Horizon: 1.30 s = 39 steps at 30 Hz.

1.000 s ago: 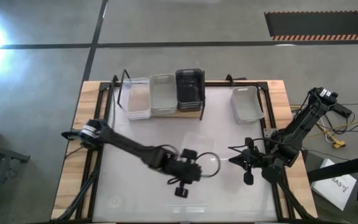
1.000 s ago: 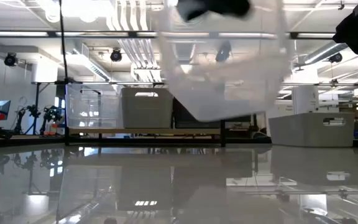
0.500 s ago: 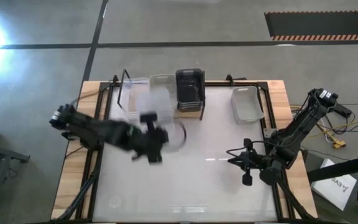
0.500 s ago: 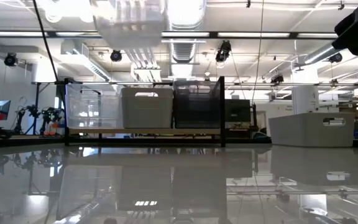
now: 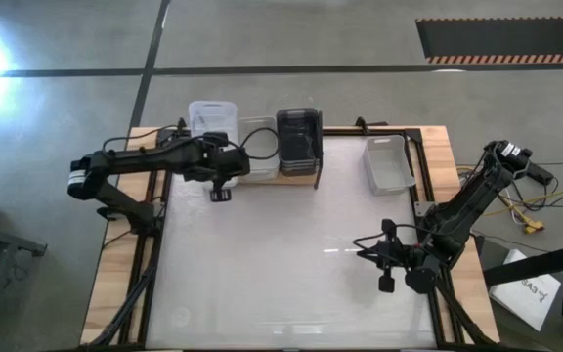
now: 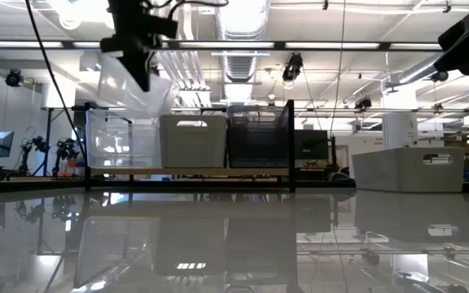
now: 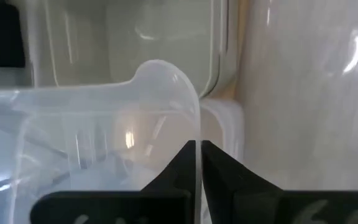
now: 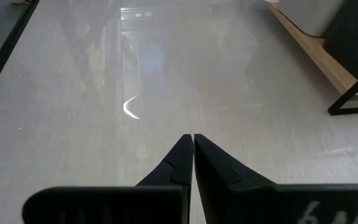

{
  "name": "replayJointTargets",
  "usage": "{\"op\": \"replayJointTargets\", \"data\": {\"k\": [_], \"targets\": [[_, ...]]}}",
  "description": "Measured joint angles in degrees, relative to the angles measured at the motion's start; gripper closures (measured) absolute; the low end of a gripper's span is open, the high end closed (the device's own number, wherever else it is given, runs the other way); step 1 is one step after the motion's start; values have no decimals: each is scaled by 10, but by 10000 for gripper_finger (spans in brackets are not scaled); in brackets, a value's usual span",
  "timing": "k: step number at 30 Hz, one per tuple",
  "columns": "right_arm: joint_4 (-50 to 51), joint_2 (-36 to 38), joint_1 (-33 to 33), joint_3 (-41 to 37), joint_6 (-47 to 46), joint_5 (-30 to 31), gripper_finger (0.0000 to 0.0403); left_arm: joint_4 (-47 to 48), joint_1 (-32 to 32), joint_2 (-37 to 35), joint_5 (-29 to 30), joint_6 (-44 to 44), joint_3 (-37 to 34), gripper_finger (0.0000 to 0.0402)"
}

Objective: Stack baskets on shelf by color
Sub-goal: Stack the transparent bin on top of the transparent bin on the shelf

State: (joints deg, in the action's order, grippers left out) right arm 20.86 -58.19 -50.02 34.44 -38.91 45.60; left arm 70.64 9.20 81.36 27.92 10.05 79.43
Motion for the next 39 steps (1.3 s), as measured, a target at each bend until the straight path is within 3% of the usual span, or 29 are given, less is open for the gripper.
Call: {"op": "replayJointTargets", "data": {"k": [5,17,27,39], "targets": [[-1,1,0,0,2,0,394,-5,29,-1,-30,10,-37,401],[-4,0,0,0,0,0,394,-58,98,-56,-199,38,-46,401],[-15,0,0,0,0,11,394,-110,143,-97,-235,26,-87,401],[-24,3,0,0,0,11,394,-143,148,-118,-246,23,-127,388]]}}
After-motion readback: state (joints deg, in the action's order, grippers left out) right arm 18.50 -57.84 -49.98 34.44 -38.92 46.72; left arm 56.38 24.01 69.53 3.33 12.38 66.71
